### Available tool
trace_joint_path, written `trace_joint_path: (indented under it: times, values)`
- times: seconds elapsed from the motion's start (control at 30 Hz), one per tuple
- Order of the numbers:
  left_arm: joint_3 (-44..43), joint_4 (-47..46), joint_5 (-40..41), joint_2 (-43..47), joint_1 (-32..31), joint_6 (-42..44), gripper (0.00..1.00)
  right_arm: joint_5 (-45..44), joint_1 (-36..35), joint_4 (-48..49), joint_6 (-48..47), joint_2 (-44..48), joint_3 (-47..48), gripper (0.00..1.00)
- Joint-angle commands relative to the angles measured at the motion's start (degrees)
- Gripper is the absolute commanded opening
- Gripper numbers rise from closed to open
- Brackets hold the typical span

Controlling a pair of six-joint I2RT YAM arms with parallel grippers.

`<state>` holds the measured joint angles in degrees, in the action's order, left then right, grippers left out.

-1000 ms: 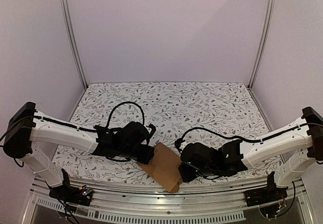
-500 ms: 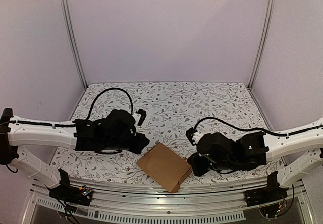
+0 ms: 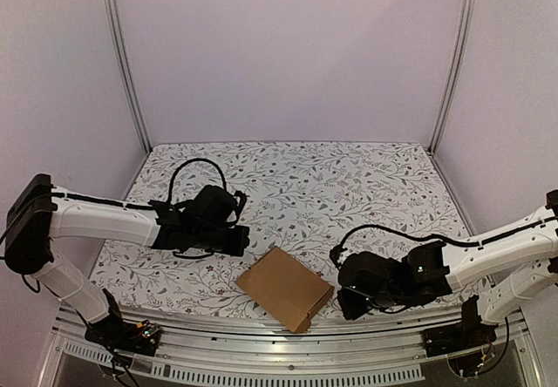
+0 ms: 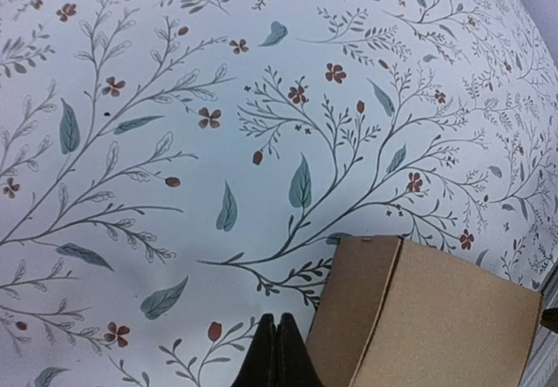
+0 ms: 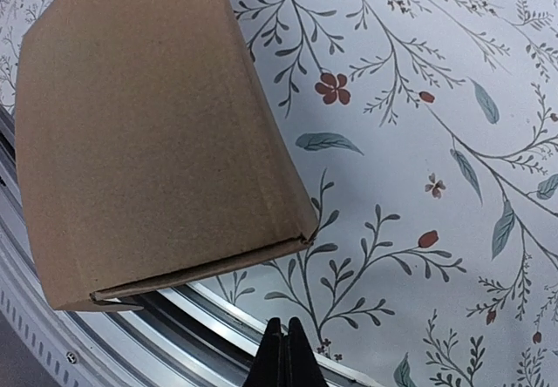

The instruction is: Fold the paper box

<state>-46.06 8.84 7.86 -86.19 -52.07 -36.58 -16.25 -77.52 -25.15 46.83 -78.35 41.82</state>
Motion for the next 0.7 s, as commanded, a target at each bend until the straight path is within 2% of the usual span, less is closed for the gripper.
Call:
trace_joint_path:
  times: [0.0, 0.4, 0.67]
  values:
    - [0.7, -2.7, -4.3, -4.3, 1.2, -0.1, 0.00, 4.6, 1.1, 7.2, 2.4, -4.3, -1.5, 0.00]
    - [1.7, -2.9, -7.4, -6.9, 2.2, -0.5, 0.00, 5.9, 7.3, 17.7, 3.6, -9.4, -0.8, 0.00]
    - [2.3, -3.7, -8.8, -6.9, 2.8, -1.1, 0.00, 6.9, 13.6, 21.7, 0.6, -13.4, 4.6, 0.00]
